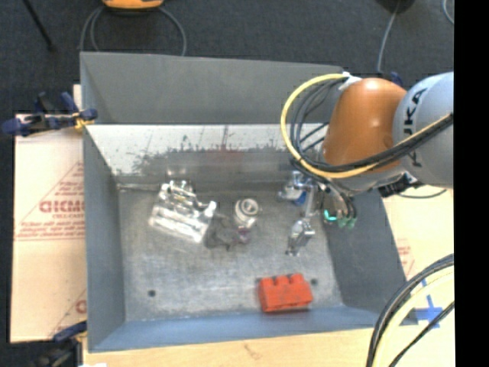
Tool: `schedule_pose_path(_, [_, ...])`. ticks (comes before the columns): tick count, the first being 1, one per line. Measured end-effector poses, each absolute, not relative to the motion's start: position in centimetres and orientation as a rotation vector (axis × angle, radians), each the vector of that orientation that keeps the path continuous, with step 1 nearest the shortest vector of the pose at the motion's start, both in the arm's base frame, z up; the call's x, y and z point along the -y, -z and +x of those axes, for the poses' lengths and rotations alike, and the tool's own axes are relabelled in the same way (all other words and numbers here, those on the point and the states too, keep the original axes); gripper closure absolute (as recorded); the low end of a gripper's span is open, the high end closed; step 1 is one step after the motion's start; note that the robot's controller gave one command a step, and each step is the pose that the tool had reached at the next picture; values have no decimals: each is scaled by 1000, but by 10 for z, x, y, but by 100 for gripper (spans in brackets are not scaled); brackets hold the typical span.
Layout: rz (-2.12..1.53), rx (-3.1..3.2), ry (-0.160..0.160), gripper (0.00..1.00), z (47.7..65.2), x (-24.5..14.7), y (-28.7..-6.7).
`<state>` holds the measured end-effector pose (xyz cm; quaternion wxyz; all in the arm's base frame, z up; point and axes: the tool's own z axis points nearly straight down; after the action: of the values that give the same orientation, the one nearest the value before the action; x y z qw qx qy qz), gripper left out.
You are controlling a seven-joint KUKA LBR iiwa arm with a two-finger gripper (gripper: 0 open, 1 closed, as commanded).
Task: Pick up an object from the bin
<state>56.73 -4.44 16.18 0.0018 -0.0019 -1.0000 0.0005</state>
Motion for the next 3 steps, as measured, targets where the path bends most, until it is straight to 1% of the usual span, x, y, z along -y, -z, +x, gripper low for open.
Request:
schedule_pose_path(1, [279, 3148, -8, 0, 611, -2, -90])
schedule_pose_path(2, [491, 3138, -11, 0, 594, -36, -87])
schedule_pose_path(3, [494, 3144, -4, 100, 596, -39, -88])
